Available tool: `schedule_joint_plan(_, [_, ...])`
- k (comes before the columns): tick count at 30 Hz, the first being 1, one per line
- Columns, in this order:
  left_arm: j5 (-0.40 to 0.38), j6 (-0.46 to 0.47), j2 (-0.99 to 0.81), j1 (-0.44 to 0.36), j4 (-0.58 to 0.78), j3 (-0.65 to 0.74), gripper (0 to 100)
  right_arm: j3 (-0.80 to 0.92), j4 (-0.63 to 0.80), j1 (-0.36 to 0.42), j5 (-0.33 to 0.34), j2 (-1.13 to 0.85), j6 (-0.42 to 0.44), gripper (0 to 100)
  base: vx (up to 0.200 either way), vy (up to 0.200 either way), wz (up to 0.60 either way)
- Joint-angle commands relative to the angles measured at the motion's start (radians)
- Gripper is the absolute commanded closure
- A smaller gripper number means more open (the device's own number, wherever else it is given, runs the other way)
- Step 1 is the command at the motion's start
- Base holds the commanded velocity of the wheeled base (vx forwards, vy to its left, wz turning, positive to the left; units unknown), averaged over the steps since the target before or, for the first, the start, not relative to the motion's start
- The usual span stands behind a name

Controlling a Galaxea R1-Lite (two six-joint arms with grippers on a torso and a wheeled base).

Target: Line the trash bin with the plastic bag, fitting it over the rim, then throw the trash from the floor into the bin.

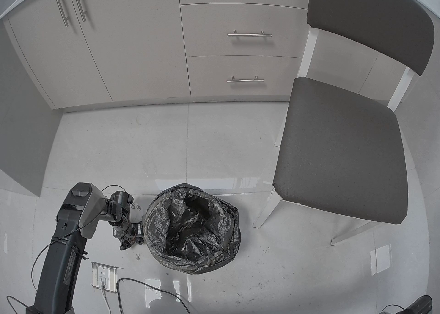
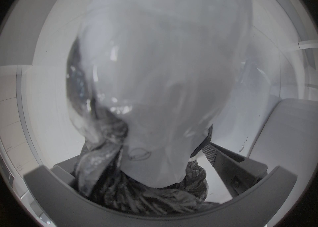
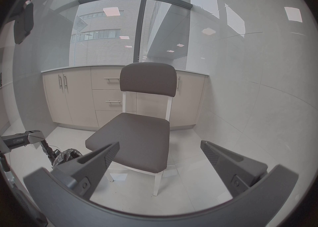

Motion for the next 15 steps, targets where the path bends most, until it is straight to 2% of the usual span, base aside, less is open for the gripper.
schedule_joint_plan(1, [0.003, -0.006, 0.006, 0.0, -0.014, 0.0, 0, 0.002, 0.001, 0.001, 0.001, -0.013, -0.001, 0, 0.0, 0.0, 0.0])
schedule_joint_plan(7, [0.086, -0.004, 0.006, -0.019, -0.02, 0.0, 0, 0.0, 0.0, 0.0, 0.001, -0.013, -0.001, 0, 0.0, 0.0, 0.0])
schedule_joint_plan(15, [0.111, 0.022, 0.006, -0.032, -0.016, 0.0, 0, 0.005, 0.001, 0.0, 0.016, -0.013, 0.001, 0, 0.0, 0.0, 0.0])
